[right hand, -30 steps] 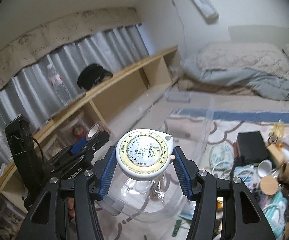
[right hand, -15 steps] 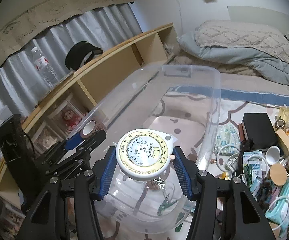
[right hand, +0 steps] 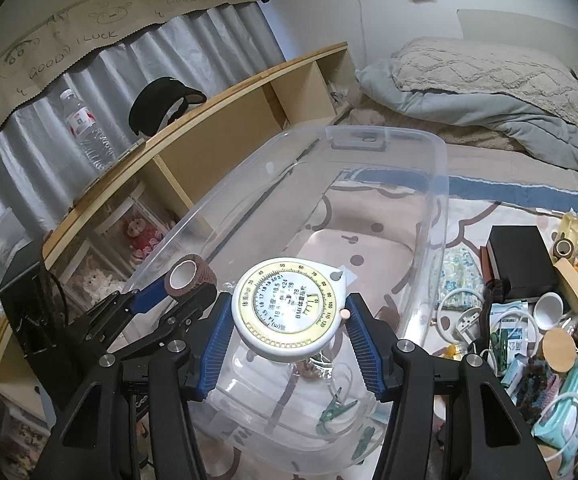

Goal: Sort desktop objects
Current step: 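Lower the brown roll into the box and open the left gripper, then lower the tape measure into the box and open the right gripper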

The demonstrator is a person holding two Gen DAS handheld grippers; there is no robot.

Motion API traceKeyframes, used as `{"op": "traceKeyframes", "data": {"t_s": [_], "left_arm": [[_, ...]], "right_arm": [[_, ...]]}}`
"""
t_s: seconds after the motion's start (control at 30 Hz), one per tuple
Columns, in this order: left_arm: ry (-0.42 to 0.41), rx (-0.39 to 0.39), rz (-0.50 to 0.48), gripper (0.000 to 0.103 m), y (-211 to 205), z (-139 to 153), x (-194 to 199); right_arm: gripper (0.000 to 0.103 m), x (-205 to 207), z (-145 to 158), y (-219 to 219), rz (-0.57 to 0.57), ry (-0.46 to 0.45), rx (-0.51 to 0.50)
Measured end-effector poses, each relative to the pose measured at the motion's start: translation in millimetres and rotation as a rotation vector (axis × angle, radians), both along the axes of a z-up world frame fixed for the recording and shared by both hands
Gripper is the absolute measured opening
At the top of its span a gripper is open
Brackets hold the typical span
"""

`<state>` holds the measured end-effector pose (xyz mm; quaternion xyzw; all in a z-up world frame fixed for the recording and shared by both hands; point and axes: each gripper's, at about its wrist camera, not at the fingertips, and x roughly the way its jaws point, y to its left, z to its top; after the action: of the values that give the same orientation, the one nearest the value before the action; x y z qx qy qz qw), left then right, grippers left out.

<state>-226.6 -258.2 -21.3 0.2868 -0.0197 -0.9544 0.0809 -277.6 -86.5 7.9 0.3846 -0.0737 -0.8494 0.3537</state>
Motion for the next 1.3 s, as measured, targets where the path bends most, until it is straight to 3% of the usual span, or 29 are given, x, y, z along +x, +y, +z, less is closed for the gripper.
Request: {"op": "traceKeyframes", "data": {"t_s": [0.13,0.17,0.2,0.23,0.53,0.7,0.9,1.03,1.17,1.3], "left_arm": [[-0.002,-0.001,0.006,0.046,0.3,1.4,1.2],[-0.003,-0.001,0.01,0.05,0.2,1.6,1.5],[-0.001,0.005,0.012,0.064,-0.1,2.1,2.1],[0.0,0.009,0.009,0.072,0.5,2.1,2.5],[0.019,0.027,0.014,0.072,-2.3,4.5,8.2],[0.139,0.06,0.114,0.072,-19.8,25.9,31.4],[0.232,0.108,0.164,0.072,-37.3,42.4,57.3],[0.23,0.12,0.162,0.072,-42.6,40.2,55.1],[0.215,0.116,0.153,0.072,-42.4,35.4,50.8],[0.208,0.12,0.142,0.072,-42.8,32.0,48.4]], "right_arm": [[0.057,-0.8,-1.3,-2.3,-0.001,-0.007,0.001],[0.057,-1.0,-1.5,-3.0,-0.002,-0.008,0.002],[0.057,-1.0,-1.8,-3.6,-0.001,-0.009,0.003],[0.057,-1.0,-2.2,-4.1,0.0,-0.01,0.003],[0.057,-4.9,-4.3,-11.4,0.017,-0.035,0.021],[0.057,-9.3,-7.1,-26.0,0.044,-0.052,0.075],[0.057,-16.3,-17.3,-59.7,0.072,-0.079,0.262],[0.057,-25.3,-27.9,-77.4,0.106,-0.118,0.388],[0.057,-35.4,-42.7,-84.9,0.156,-0.217,0.445],[0.057,-36.1,-51.2,-89.0,0.156,-0.219,0.499]]}}
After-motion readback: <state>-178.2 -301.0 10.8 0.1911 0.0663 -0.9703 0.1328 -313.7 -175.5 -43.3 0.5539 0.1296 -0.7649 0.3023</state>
